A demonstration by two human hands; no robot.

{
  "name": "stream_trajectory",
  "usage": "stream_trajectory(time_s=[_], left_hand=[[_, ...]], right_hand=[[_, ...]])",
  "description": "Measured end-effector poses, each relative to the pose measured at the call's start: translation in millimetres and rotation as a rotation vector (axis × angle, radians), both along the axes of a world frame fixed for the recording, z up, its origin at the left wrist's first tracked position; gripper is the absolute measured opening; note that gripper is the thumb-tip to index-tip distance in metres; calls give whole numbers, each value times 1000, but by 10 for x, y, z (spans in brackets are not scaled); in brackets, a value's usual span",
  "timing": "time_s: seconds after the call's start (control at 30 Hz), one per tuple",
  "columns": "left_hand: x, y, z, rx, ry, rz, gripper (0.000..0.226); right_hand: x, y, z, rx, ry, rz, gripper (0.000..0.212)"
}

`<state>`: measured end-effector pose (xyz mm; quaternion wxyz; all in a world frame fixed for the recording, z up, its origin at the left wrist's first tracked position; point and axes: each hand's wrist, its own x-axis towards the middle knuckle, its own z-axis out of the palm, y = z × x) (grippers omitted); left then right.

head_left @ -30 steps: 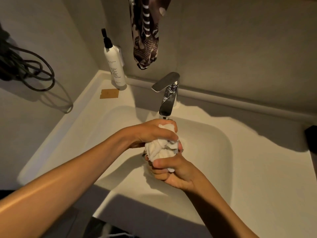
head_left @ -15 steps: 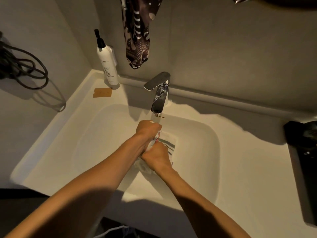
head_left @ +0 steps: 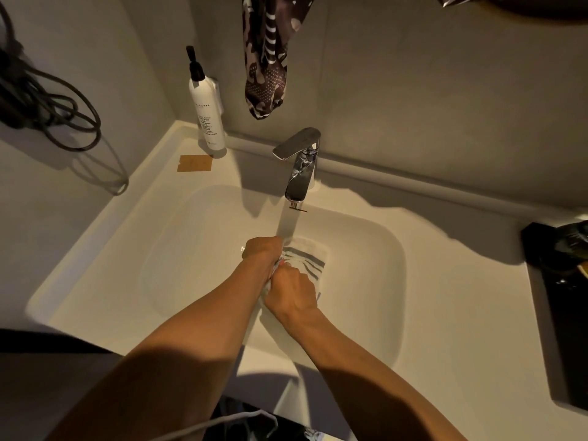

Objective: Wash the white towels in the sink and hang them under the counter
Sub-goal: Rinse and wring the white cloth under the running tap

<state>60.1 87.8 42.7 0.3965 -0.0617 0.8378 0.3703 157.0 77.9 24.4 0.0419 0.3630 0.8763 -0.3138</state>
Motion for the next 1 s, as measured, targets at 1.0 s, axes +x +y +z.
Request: stream_trajectory(time_s=[1.0], left_hand=[[267,-602,659,380,-173,-360,53]], right_hand=[[531,233,766,-590,316,-234,28]])
